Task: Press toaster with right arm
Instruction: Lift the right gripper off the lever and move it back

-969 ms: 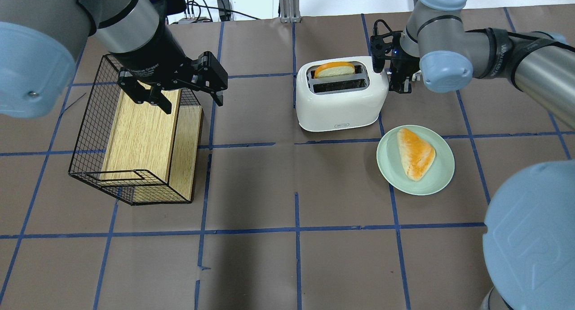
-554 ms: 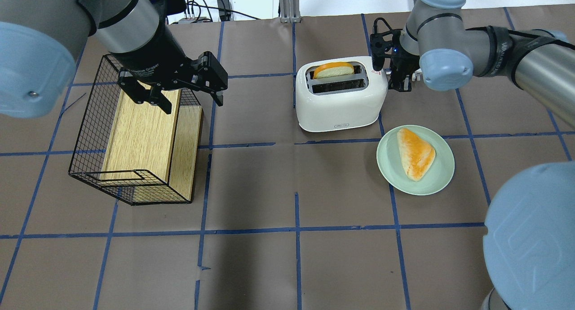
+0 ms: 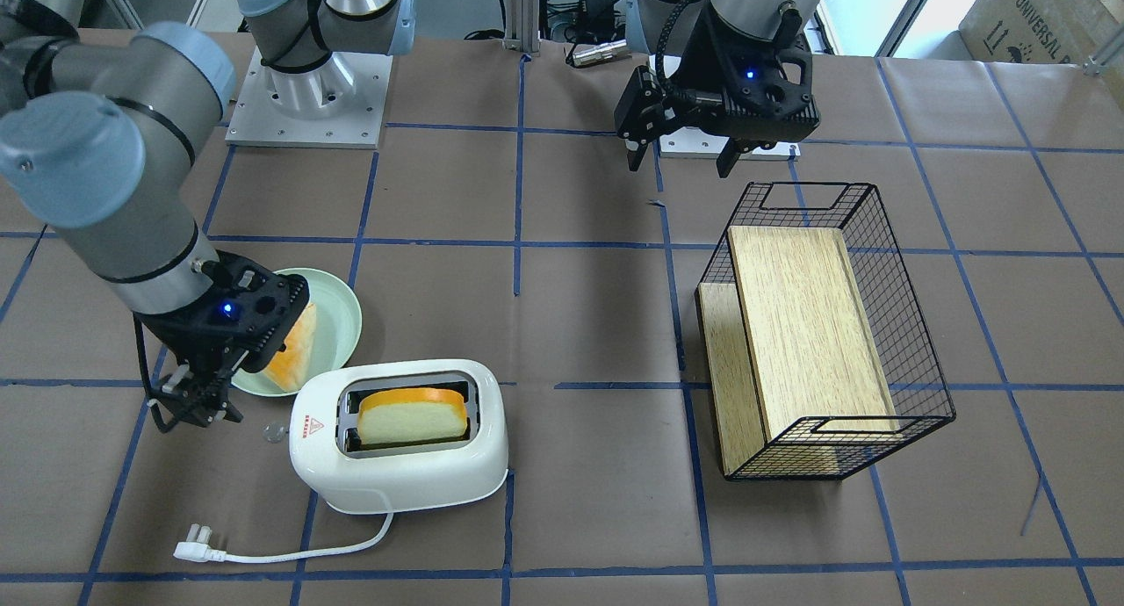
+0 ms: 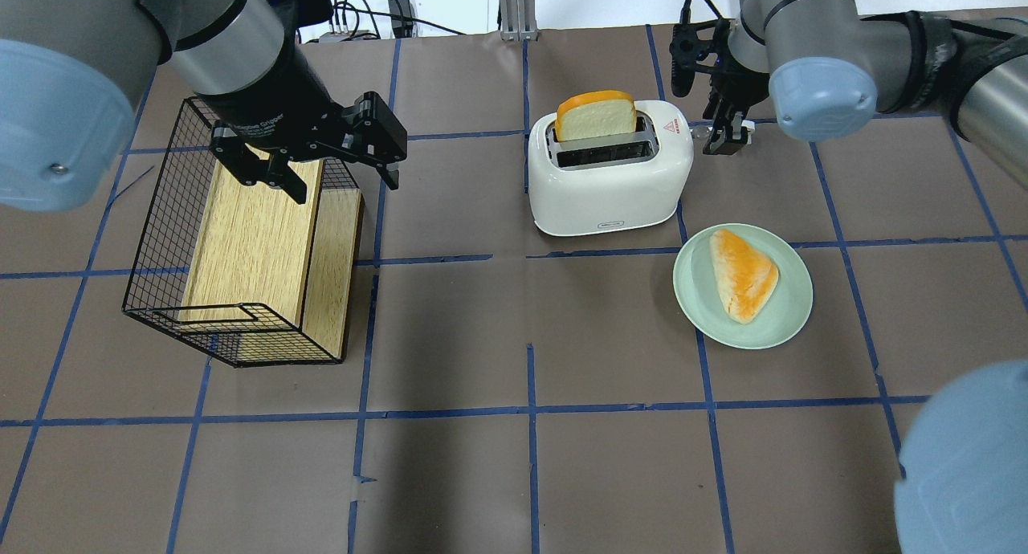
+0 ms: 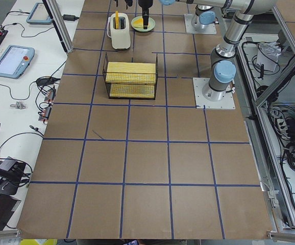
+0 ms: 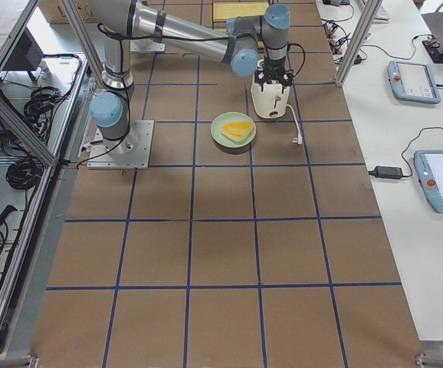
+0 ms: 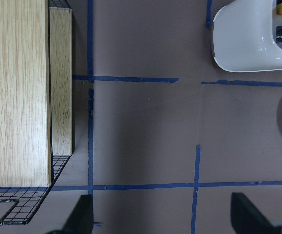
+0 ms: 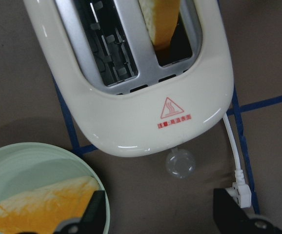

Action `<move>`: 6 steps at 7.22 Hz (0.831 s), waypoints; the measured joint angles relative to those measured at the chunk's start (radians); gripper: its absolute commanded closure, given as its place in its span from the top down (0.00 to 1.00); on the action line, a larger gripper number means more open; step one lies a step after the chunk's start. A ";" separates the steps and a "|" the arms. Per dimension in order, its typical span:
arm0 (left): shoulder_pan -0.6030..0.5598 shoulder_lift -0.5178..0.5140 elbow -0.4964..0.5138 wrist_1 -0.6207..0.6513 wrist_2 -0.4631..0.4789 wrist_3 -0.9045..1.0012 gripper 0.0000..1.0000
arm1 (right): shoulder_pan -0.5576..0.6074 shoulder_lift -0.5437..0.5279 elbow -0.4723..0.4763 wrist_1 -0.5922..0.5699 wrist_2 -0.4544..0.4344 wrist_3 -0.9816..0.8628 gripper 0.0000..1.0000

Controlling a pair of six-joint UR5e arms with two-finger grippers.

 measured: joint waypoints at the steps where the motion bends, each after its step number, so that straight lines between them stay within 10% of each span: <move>1: 0.000 0.000 0.000 0.000 0.000 0.000 1.00 | 0.000 -0.073 0.017 0.069 -0.003 0.204 1.00; 6: 0.000 -0.001 0.000 0.000 0.000 0.000 1.00 | 0.008 -0.315 0.045 0.406 -0.086 0.917 1.00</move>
